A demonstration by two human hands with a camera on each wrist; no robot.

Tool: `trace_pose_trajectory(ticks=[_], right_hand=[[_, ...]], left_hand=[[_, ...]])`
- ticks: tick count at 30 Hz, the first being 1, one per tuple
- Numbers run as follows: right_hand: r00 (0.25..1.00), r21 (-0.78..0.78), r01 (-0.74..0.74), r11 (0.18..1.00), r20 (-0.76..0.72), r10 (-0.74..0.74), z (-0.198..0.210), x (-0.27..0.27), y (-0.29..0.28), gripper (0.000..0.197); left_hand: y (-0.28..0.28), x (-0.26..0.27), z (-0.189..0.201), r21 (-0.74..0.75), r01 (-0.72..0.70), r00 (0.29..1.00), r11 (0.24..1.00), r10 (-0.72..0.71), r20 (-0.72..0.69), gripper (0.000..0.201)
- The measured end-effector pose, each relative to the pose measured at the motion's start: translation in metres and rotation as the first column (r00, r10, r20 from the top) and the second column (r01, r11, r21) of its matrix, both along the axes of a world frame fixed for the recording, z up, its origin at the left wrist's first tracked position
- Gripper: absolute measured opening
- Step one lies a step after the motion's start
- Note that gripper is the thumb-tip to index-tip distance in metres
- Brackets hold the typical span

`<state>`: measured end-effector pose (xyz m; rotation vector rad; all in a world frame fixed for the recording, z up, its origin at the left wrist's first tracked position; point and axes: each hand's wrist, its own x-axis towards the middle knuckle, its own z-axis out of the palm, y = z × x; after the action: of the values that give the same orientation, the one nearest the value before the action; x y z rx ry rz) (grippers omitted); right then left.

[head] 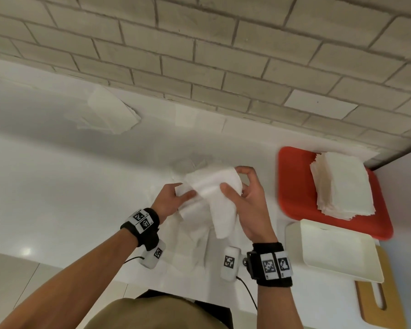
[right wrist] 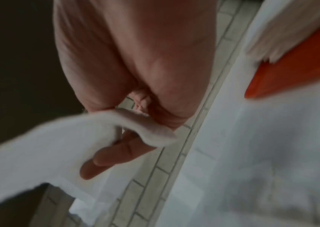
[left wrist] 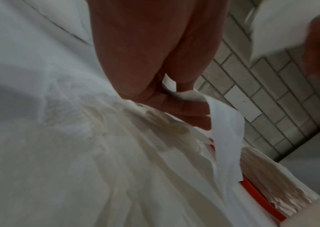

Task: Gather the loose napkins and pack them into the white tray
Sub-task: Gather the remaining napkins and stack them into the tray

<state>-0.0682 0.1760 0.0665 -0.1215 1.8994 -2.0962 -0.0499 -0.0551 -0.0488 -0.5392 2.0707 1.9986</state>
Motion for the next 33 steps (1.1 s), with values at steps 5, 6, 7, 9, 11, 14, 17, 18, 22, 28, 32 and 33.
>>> trace_pose_trajectory(ticks=[5,6,7,9,11,14,17,18,22,28,32,33], right_hand=[[0.999,0.229,0.015,0.973,0.028,-0.022,-0.034,0.006,-0.032,0.015],[0.999,0.316,0.018,0.948,0.039,-0.032,-0.05,0.007,-0.038,0.011],[0.999,0.386,0.012,0.922,0.045,-0.032,-0.066,0.006,-0.043,0.01],[0.999,0.492,-0.023,0.87,0.038,0.005,-0.095,0.004,-0.051,0.016],[0.999,0.552,-0.027,0.833,0.032,0.011,-0.113,0.0,-0.055,0.027],[0.999,0.609,0.0,0.793,0.027,-0.021,-0.125,-0.01,-0.056,0.045],[0.997,0.664,-0.065,0.744,0.018,0.071,-0.132,-0.019,-0.055,0.035],[0.994,0.691,-0.091,0.717,0.018,0.109,-0.131,-0.021,-0.056,0.038],[0.993,0.769,-0.036,0.638,-0.043,0.108,-0.113,-0.041,-0.057,0.044],[0.997,0.948,0.06,0.312,-0.044,-0.06,-0.122,-0.112,-0.054,0.084],[0.993,0.911,-0.1,0.401,0.114,-0.013,-0.141,-0.14,-0.048,0.088],[0.996,0.884,-0.071,0.463,0.088,-0.016,-0.14,-0.144,-0.045,0.081]], left_hand=[[-0.004,0.006,-0.006,0.094,-0.044,0.995,0.995,0.035,0.096,0.02],[-0.005,0.007,-0.008,0.112,-0.056,0.993,0.992,0.044,0.111,0.024],[-0.005,0.007,-0.008,0.133,-0.071,0.99,0.989,0.053,0.128,0.028],[-0.006,0.009,-0.003,0.16,-0.093,0.987,0.983,0.07,0.144,0.032],[-0.005,0.008,0.002,0.205,-0.141,0.979,0.969,0.106,0.174,0.044],[-0.006,0.006,0.009,0.261,-0.201,0.962,0.944,0.14,0.233,0.064],[-0.008,0.005,0.015,0.311,-0.157,0.968,0.937,0.084,0.236,0.081],[-0.008,0.005,0.015,0.316,-0.136,0.973,0.939,0.066,0.221,0.081],[-0.012,0.005,0.007,0.06,-0.116,0.992,0.991,0.113,0.054,0.031],[-0.022,0.009,0.021,-0.025,-0.213,0.972,0.977,0.209,-0.107,0.021],[-0.034,0.009,0.044,0.167,-0.329,0.918,0.93,0.356,-0.177,0.029],[-0.038,0.008,0.052,0.188,-0.335,0.908,0.923,0.37,-0.198,0.03]])
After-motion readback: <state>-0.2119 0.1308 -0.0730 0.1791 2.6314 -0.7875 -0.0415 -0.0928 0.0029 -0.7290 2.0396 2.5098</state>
